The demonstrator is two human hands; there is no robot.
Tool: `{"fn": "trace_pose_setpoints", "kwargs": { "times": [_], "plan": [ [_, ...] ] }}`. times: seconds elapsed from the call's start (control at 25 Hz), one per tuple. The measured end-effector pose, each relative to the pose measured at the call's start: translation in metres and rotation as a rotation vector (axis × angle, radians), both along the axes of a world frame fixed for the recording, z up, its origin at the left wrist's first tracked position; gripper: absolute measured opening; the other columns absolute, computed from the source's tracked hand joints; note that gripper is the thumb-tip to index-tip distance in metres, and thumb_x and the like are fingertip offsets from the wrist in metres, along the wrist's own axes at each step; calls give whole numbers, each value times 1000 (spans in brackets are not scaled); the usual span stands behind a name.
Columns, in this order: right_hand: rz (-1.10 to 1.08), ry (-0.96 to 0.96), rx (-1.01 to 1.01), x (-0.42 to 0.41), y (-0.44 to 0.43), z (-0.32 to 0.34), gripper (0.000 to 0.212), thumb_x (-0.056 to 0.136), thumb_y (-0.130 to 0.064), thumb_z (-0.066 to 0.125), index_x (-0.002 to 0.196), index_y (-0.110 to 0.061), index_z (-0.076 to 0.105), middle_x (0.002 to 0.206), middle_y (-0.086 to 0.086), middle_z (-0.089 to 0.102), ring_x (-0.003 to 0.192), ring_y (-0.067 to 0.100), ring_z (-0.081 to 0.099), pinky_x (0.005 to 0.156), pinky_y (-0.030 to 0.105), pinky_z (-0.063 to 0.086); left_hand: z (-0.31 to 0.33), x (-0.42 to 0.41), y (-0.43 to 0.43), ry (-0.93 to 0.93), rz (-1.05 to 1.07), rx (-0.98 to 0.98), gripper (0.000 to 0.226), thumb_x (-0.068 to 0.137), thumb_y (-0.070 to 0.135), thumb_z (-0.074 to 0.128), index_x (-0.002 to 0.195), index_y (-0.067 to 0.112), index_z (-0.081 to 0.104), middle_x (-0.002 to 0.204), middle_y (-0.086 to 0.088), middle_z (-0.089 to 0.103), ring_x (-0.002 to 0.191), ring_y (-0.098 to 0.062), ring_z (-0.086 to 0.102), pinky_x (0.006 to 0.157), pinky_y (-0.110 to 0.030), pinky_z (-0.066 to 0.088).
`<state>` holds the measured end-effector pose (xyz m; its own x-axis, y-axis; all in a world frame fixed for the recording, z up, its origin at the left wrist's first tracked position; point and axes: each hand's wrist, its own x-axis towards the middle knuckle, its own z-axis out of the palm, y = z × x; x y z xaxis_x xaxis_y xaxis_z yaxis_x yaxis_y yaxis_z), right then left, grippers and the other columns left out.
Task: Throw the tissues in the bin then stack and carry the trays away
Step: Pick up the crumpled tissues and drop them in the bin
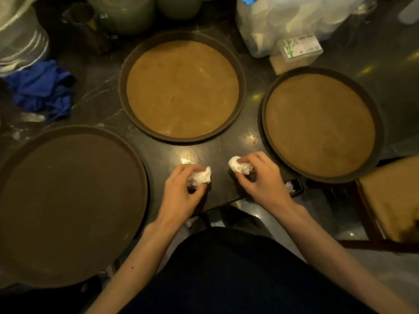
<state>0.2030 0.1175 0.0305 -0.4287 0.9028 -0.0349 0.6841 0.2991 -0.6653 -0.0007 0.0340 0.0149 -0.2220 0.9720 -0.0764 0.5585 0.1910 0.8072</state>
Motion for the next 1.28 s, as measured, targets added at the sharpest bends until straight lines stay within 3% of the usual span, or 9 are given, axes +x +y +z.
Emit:
{"fn": "trace_pose_setpoints", "kwargs": {
  "times": [0.2, 0.4, 0.6, 0.76, 0.92, 1.08, 1.28],
  "plan": [
    [-214, 34, 13, 20, -25, 7, 21, 82, -11, 73, 101, -10, 65, 101, 0, 56, 88, 8, 54, 73, 18, 44, 5, 14, 12, -44, -127, 39, 30, 79, 15, 74, 108, 18, 68, 107, 3, 62, 99, -4, 56, 85, -12, 40],
    [-361, 53, 86, 65, -59, 15, 22, 81, -7, 73, 102, -8, 67, 100, 1, 58, 90, 8, 55, 77, 18, 44, 17, 62, 13, -137, -205, 56, 32, 81, 23, 74, 112, 25, 68, 109, 6, 62, 103, -8, 58, 81, -34, 53],
    [-470, 80, 120, 134, -87, 14, 24, 83, -11, 73, 105, -11, 66, 103, -2, 58, 93, 2, 52, 80, 11, 40, 26, 135, 7, -117, -286, 62, 37, 80, 28, 75, 116, 28, 67, 108, 9, 62, 101, -5, 59, 82, -36, 54],
    [-553, 105, 159, 224, -120, 4, 25, 82, -15, 74, 106, -15, 66, 104, -3, 57, 93, -1, 51, 82, 10, 38, 23, 228, -12, -135, -349, 46, 49, 80, 30, 75, 126, 28, 57, 114, 10, 62, 104, -4, 60, 84, -26, 53],
    [-573, 149, 136, 314, -149, -8, 25, 83, -17, 73, 106, -17, 65, 104, -3, 57, 93, -1, 51, 80, 12, 40, 16, 328, -44, -202, -287, -24, 52, 79, 34, 76, 125, 27, 52, 111, 16, 60, 100, 11, 56, 73, -7, 46],
    [-591, 168, 77, 379, -169, -17, 26, 83, -18, 72, 107, -17, 65, 104, -4, 57, 94, -1, 50, 80, 13, 41, 10, 389, -67, -205, -263, -111, 45, 80, 32, 75, 120, 26, 55, 109, 18, 60, 100, 15, 54, 71, -5, 45],
    [-617, 187, 9, 400, -167, -38, 26, 84, -19, 72, 109, -19, 64, 105, -3, 55, 93, -2, 47, 77, 5, 36, -4, 401, -68, -185, -191, -182, 46, 82, 34, 73, 123, 20, 57, 109, 14, 63, 96, 10, 58, 72, -9, 48]
  ]
}}
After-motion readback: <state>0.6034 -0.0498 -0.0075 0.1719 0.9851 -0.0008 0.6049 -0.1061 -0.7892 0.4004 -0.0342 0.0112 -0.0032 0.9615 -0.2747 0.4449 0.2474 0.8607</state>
